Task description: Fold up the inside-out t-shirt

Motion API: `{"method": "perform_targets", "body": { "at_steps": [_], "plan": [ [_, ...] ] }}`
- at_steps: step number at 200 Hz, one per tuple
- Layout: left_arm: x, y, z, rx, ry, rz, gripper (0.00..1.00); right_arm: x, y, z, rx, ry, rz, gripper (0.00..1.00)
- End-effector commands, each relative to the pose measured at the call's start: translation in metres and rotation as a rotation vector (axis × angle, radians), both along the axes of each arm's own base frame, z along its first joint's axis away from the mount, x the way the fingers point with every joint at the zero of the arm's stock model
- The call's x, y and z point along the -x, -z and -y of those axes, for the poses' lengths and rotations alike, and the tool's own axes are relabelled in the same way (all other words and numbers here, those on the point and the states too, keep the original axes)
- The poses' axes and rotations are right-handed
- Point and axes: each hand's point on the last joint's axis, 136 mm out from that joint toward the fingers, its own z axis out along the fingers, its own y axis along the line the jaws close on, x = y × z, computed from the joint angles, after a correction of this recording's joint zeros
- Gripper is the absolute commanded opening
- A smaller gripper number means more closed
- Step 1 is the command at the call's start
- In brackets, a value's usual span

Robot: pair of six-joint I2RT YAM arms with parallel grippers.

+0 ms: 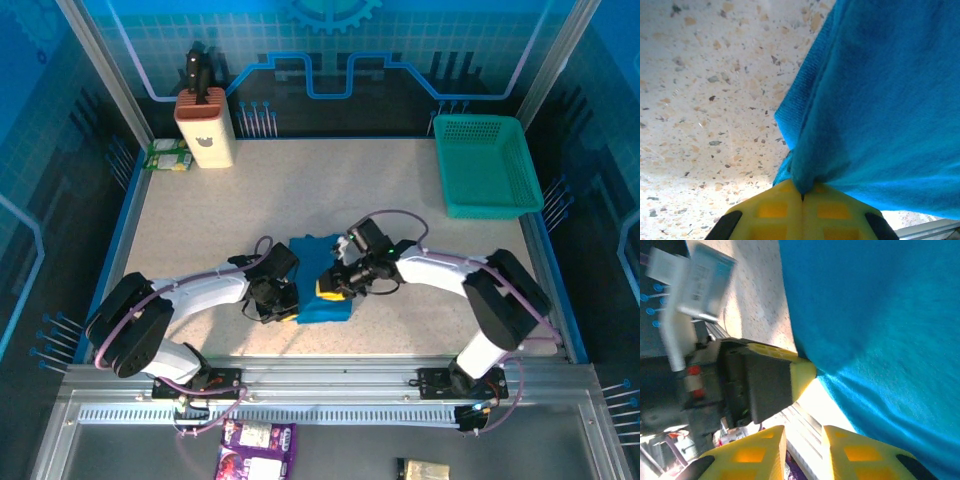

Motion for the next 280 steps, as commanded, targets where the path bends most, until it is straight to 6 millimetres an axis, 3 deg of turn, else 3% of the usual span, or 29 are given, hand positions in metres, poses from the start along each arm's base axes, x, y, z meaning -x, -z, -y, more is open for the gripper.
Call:
{"method": "perform_targets", "body": {
  "at_steps": [1,17,34,58,87,115,137,159,186,199,224,243,280],
  "plan": [
    [0.01,0.009,-0.016,-0.066,0.009,-0.013,0.0,0.017,0.026,-0.003,0.042,-0.043,-0.084,0.26],
    [0.012,0.009,-0.017,-0.066,0.006,-0.011,0.0,0.022,0.064,0.032,0.274,-0.009,-0.092,0.24],
    [0.011,0.005,-0.017,-0.056,0.003,-0.001,0.0,0.016,0.068,0.039,0.35,-0.02,-0.056,0.23],
    [0.004,-0.012,-0.01,-0.02,0.018,0.024,0.03,0.008,0.039,0.023,0.243,-0.017,-0.006,0.25],
    [-0.018,-0.053,0.0,0.036,0.013,0.111,0.14,-0.013,-0.009,0.009,0.093,0.027,0.064,0.3],
    [-0.043,-0.074,0.012,0.07,0.017,0.164,0.17,-0.04,-0.019,0.012,0.073,0.064,0.09,0.3],
    [-0.053,-0.064,0.015,0.014,0.051,0.13,0.16,-0.058,-0.011,0.012,0.093,0.053,0.096,0.3],
    [-0.057,-0.051,0.012,-0.03,0.061,0.104,0.16,-0.067,0.008,0.02,0.153,0.055,0.089,0.3],
    [-0.05,-0.033,0.003,-0.059,0.052,0.066,0.19,-0.066,0.03,0.029,0.212,0.06,0.061,0.29],
    [-0.046,-0.015,-0.001,-0.06,0.04,0.034,0.2,-0.064,0.043,0.038,0.272,0.07,0.052,0.29],
    [-0.036,0.015,-0.014,-0.075,0.017,-0.042,0.11,-0.064,0.06,0.051,0.364,0.075,0.041,0.28],
    [-0.039,0.003,-0.012,-0.044,0.015,-0.008,0.11,-0.066,0.047,0.048,0.334,0.08,0.061,0.28],
    [-0.07,-0.053,-0.001,0.009,0.03,0.133,0.13,-0.087,-0.001,0.024,0.189,0.074,0.142,0.29]
  ]
}}
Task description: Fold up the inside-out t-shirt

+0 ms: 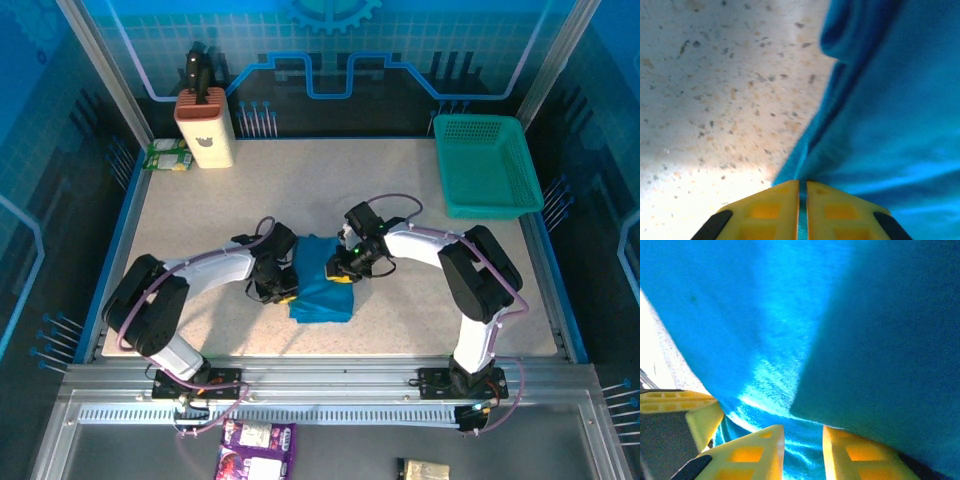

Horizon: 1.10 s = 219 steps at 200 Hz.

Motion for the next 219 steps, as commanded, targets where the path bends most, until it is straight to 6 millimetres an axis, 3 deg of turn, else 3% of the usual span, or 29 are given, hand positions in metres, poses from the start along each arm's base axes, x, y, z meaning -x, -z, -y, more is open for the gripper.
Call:
{"method": "perform_targets", "body": {
  "at_steps": [1,24,50,91,129,153,183,219],
  "plan": [
    [-0.023,-0.041,0.007,0.044,0.022,0.099,0.13,-0.019,-0.037,-0.008,-0.067,-0.009,0.072,0.29],
    [-0.05,-0.051,0.011,0.054,0.029,0.147,0.14,-0.038,-0.04,-0.005,-0.048,0.001,0.094,0.29],
    [-0.084,-0.044,0.015,0.052,0.028,0.157,0.14,-0.06,-0.036,0.002,-0.004,0.005,0.113,0.29],
    [-0.132,-0.024,0.008,-0.005,-0.017,0.142,0.15,-0.088,-0.017,0.007,-0.036,0.03,0.096,0.28],
    [-0.154,0.009,0.003,-0.056,-0.034,0.077,0.14,-0.098,0.014,0.021,0.011,0.053,0.053,0.26],
    [-0.162,0.019,0.02,0.002,-0.001,0.07,0.14,-0.083,0.018,0.035,0.054,0.062,0.029,0.26],
    [-0.161,0.012,0.052,0.081,0.102,0.101,0.17,-0.044,0.009,0.045,0.044,0.076,0.01,0.26],
    [-0.148,-0.006,0.096,0.152,0.231,0.134,0.18,0.016,-0.001,0.046,0.021,0.082,-0.019,0.26]
  ]
}}
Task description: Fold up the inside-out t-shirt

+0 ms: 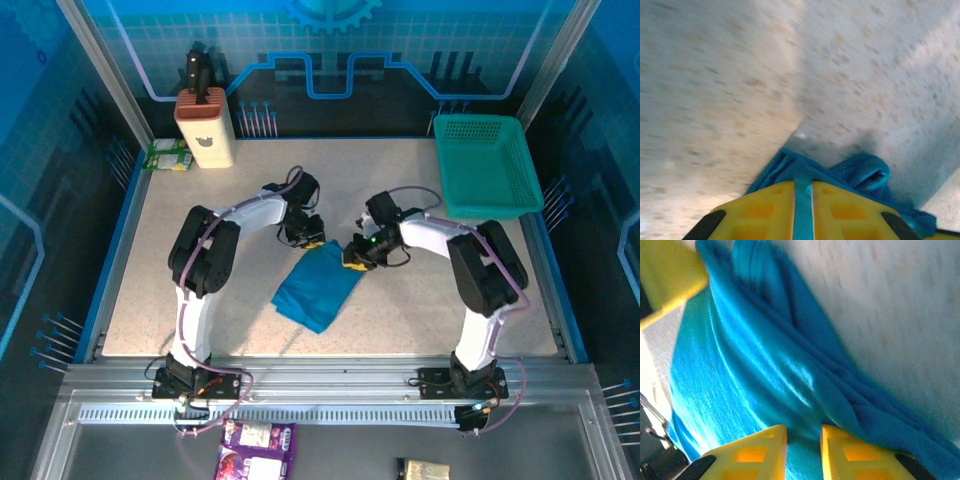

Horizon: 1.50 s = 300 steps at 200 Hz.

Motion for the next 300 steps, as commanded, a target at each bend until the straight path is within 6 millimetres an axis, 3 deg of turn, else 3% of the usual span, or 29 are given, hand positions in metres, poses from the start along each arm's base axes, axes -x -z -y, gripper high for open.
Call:
{"method": "perform_targets", "body": {
  "at_steps": [1,38,67,97,115,132,155,178,204,240,265,300],
  "plan": [
    [0.01,-0.014,0.036,0.073,0.125,0.024,0.19,0.04,-0.006,-0.003,-0.007,0.008,-0.043,0.26],
    [0.034,-0.034,0.08,0.136,0.252,0.033,0.2,0.095,-0.01,-0.016,-0.055,-0.02,-0.089,0.27],
    [0.044,-0.067,0.083,0.196,0.242,0.091,0.21,0.099,-0.038,-0.029,-0.138,-0.046,-0.055,0.27],
    [0.055,-0.099,0.049,0.165,0.169,0.169,0.22,0.069,-0.063,-0.027,-0.167,-0.035,0.041,0.28],
    [0.069,-0.099,0.015,0.09,0.09,0.171,0.22,0.047,-0.069,-0.03,-0.186,-0.04,0.074,0.28],
    [0.086,-0.09,-0.019,0.032,0.013,0.144,0.22,0.026,-0.064,-0.036,-0.193,-0.051,0.075,0.28],
    [0.117,-0.073,-0.049,0.002,-0.061,0.089,0.22,0.004,-0.052,-0.045,-0.201,-0.068,0.061,0.28],
    [0.143,-0.048,-0.068,-0.027,-0.101,0.025,0.22,-0.006,-0.029,-0.046,-0.177,-0.068,0.022,0.27],
    [0.16,-0.022,-0.084,-0.074,-0.134,-0.037,0.22,-0.009,-0.002,-0.032,-0.132,-0.03,-0.022,0.26],
    [0.152,-0.001,-0.099,-0.165,-0.131,-0.025,0.19,-0.011,0.019,-0.001,-0.075,0.037,-0.039,0.25],
    [0.134,0.005,-0.097,-0.188,-0.103,0.011,0.17,-0.007,0.012,0.02,-0.051,0.068,-0.023,0.26],
    [0.096,-0.003,-0.082,-0.16,-0.07,0.093,0.14,0.004,-0.002,0.045,-0.012,0.099,0.004,0.26]
  ]
}}
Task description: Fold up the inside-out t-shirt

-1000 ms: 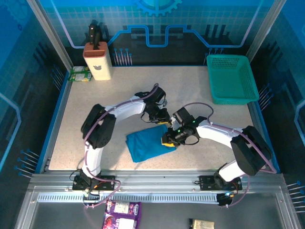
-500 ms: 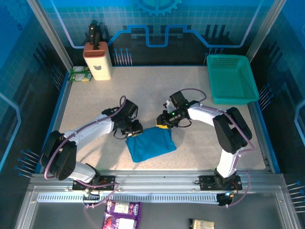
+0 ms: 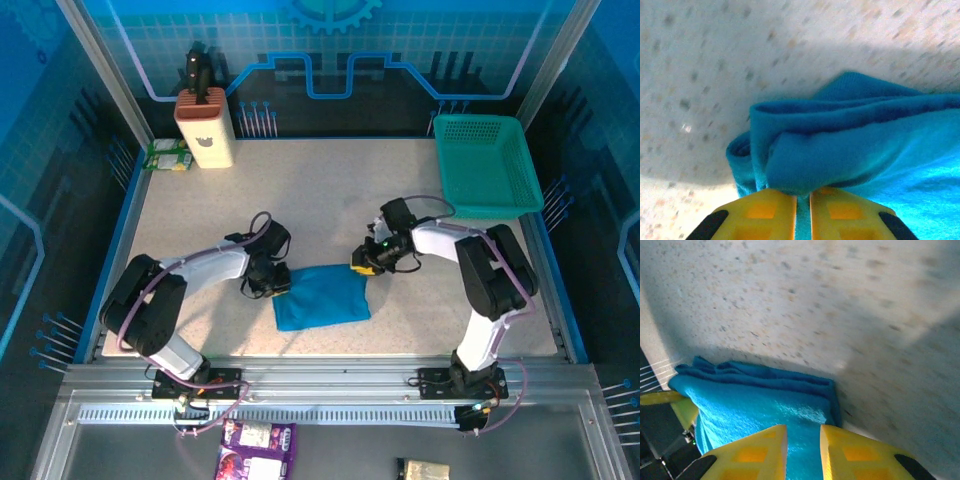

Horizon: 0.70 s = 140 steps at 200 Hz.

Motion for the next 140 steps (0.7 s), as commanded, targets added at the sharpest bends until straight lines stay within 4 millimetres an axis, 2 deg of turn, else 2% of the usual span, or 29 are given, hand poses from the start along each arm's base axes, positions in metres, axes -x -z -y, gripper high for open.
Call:
{"method": "perform_targets", "body": {
  "at_steps": [1,19,36,54,75,109,117,140],
  "plan": [
    [-0.038,-0.008,0.007,-0.006,0.036,0.107,0.14,0.009,-0.008,0.023,0.062,0.016,0.018,0.26],
    [-0.049,-0.021,0.012,0.009,0.051,0.13,0.14,0.014,-0.021,0.032,0.092,0.024,0.042,0.26],
    [-0.05,-0.039,0.011,0.016,0.049,0.162,0.14,0.019,-0.038,0.031,0.083,0.025,0.075,0.26],
    [-0.041,-0.055,0.009,0.037,0.052,0.171,0.14,0.029,-0.051,0.018,0.039,0.003,0.092,0.27],
    [-0.02,-0.061,0.022,0.13,0.076,0.132,0.14,0.049,-0.057,-0.009,-0.033,-0.069,0.064,0.28],
    [0.018,-0.039,0.032,0.174,0.108,0.013,0.13,0.078,-0.051,-0.043,-0.059,-0.173,0.028,0.29],
    [0.027,-0.027,0.032,0.181,0.113,-0.028,0.12,0.089,-0.036,-0.041,-0.034,-0.18,-0.008,0.29],
    [0.049,0.006,0.01,0.08,0.095,-0.128,0.11,0.096,-0.011,-0.032,0.04,-0.169,-0.055,0.28]
  ]
}}
